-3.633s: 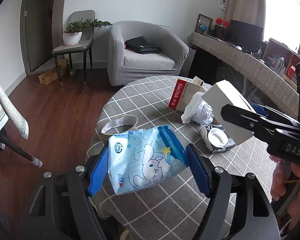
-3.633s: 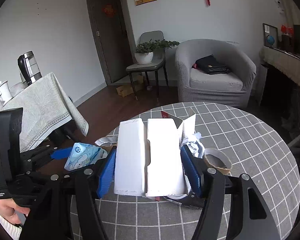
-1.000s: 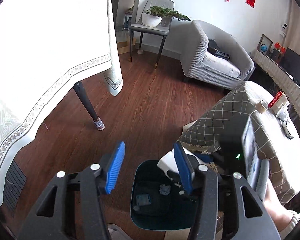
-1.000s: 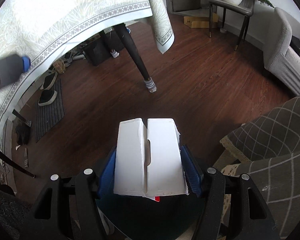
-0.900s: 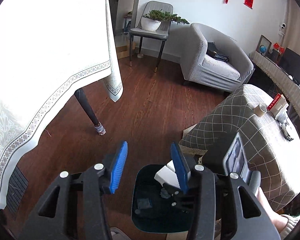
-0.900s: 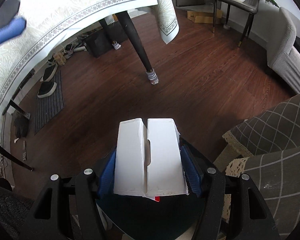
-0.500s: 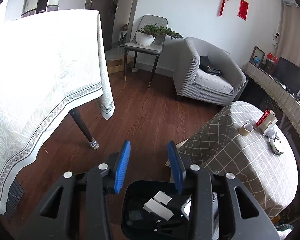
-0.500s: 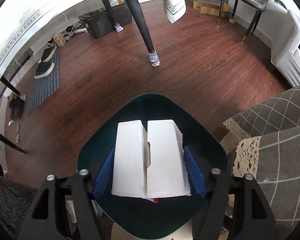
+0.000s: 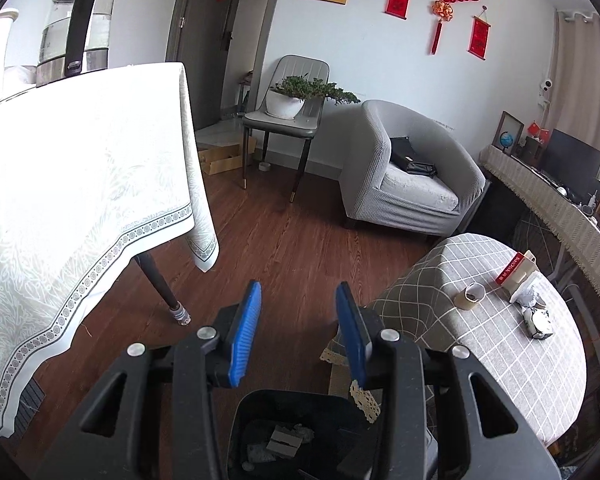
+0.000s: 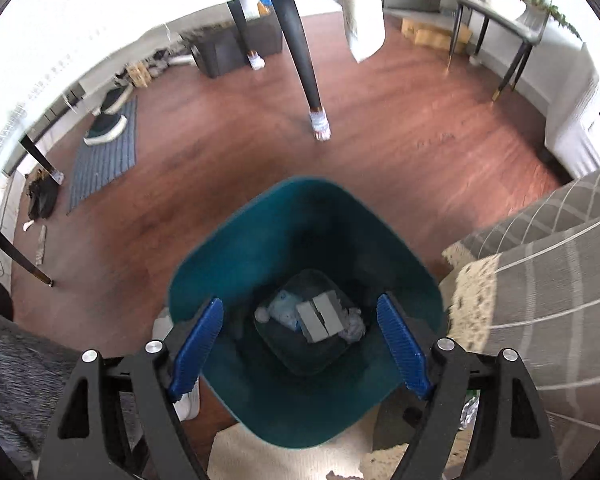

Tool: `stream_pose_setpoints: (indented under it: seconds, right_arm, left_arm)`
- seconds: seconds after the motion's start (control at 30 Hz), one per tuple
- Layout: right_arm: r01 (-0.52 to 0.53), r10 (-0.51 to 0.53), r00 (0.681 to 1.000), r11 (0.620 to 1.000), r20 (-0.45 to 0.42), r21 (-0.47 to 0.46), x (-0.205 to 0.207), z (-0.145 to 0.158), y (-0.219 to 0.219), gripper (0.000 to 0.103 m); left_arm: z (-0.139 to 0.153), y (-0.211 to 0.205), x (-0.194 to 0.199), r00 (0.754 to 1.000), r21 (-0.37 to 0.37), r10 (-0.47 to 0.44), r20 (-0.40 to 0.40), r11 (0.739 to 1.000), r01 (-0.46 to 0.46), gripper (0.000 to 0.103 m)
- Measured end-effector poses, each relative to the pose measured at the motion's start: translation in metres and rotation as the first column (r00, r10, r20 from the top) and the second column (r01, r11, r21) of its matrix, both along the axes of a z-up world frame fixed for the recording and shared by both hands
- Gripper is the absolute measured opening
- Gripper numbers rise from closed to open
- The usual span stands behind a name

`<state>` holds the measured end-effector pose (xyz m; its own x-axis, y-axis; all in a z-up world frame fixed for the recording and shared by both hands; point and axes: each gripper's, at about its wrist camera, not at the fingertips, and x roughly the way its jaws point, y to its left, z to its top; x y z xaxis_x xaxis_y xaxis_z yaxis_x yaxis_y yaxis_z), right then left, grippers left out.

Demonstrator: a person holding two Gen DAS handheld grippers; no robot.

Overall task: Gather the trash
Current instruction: 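Move both grippers back over the table toward the remaining trash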

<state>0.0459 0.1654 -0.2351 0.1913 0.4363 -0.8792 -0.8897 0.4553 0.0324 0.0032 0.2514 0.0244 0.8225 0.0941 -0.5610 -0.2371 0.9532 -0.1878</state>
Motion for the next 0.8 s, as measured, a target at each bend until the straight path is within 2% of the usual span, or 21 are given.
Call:
stream_pose_setpoints:
  seconds: [0.13,0.27,0.37,0.47,0.57,0.8]
  right_arm:
    - [-0.024,0.022,0.999,0.997,0.036,0.073,-0.007,0.035,-0.012,0.08]
    - [-0.048,0.037,0.995,0.99,0.088,0.13,-0.011,0.071,-0.026,0.072]
    - [-0.04,0.018,0.991,0.985,0.131,0.167,-0.01,0.096,-0.043,0.069]
    - [-0.01,-0.023,0.986,0.98,0.166,0.197,-0.004,0.117,-0.064,0.068]
    - [0.032,-0.076,0.979,0.974,0.188,0.226,0.006,0.135,-0.086,0.067]
    - [0.157,-0.218,0.954,0.948,0.207,0.278,0.04,0.155,-0.148,0.066]
  left_arm:
    - [0.005,-0.007,0.006,1.0,0.018,0.0,0.009,1.0,0.0,0.043]
    - [0.009,-0.015,0.013,1.0,0.032,-0.014,0.012,0.999,0.013,0.044]
    - [0.013,-0.022,0.018,0.999,0.042,-0.025,0.024,0.999,0.024,0.049]
    - [0.017,-0.033,0.025,0.998,0.047,-0.048,0.038,0.998,0.046,0.055]
    - [0.016,-0.049,0.033,0.996,0.086,-0.079,0.033,0.993,0.076,0.06]
    - [0.007,-0.085,0.056,0.991,0.104,-0.13,0.038,0.987,0.126,0.069]
